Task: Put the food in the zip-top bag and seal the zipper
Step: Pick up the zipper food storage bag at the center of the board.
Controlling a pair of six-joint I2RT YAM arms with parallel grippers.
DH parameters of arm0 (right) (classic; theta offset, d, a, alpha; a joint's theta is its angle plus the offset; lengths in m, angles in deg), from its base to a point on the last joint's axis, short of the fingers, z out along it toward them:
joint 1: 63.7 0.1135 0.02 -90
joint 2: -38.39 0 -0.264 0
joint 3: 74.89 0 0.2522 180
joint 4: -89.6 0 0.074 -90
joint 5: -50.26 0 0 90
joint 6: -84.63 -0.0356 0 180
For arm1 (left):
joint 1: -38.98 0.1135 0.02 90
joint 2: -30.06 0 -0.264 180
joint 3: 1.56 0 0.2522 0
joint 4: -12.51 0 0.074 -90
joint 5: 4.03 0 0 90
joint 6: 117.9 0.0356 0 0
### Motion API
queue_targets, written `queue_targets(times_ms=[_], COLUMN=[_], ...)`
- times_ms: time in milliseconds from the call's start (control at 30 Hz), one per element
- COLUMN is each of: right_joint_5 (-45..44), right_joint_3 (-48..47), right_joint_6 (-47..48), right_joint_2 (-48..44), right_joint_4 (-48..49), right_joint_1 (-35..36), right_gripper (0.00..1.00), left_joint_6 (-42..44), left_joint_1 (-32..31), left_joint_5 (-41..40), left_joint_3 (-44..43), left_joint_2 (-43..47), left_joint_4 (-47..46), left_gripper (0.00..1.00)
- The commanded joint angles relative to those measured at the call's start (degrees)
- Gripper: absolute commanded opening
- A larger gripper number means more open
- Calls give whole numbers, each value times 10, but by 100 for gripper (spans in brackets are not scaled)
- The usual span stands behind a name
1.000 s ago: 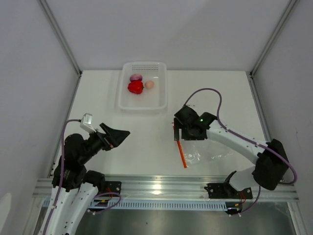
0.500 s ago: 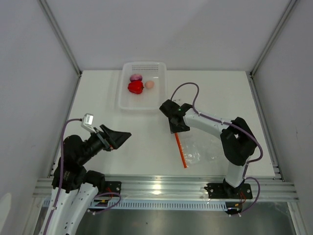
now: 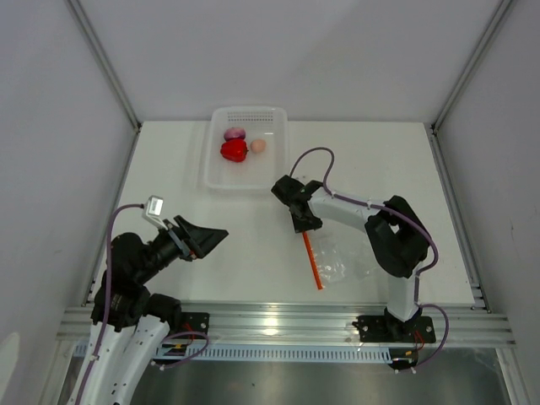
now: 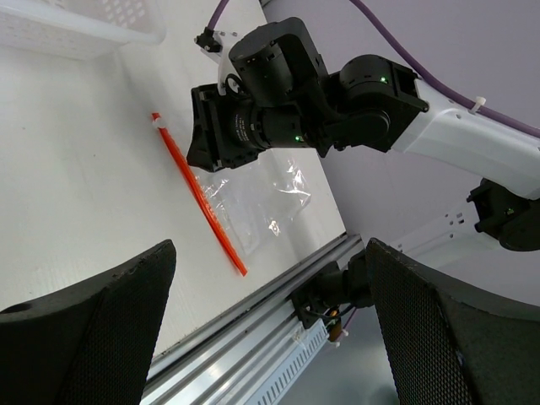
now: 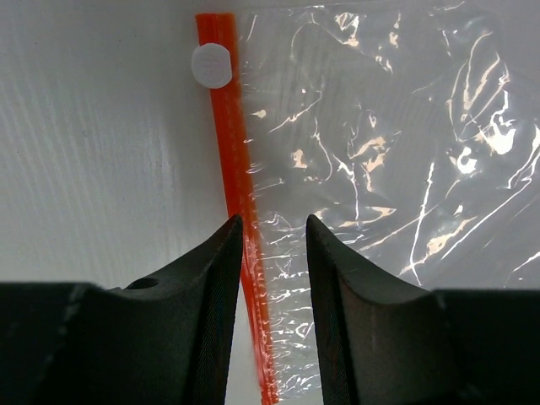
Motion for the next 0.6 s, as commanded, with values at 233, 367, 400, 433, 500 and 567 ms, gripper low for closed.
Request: queue_targets(times_ms=[233,367,400,433,500,567], right_joint_5=[14,3,1,-4,-4,-6], right_joint_3=[-15,-15,-15,-15,-14,-13], right_joint_6=[7,3,3,3,3,3], right_joint_2=[15,23,25,26,29,31], right_joint_4=[26,22,19,16,19,21], right_joint_1=[13,15,14,14,14,15], right_gripper=[43,43,43,43,42,41], left_joint_6=[-6,-6,-7,-7,-6,-7], left_joint_1=[-1,-1,-1,-1,-1,-1], left_joint_5=[15,16,16,15,17,16], left_joint_3=[8,9,10,10,11,12], left_joint_2=[3,4,5,5,5,5], left_joint_4=[-25,-25,-25,-25,-26,-26], left_gripper=[95,95,95,96,95,96])
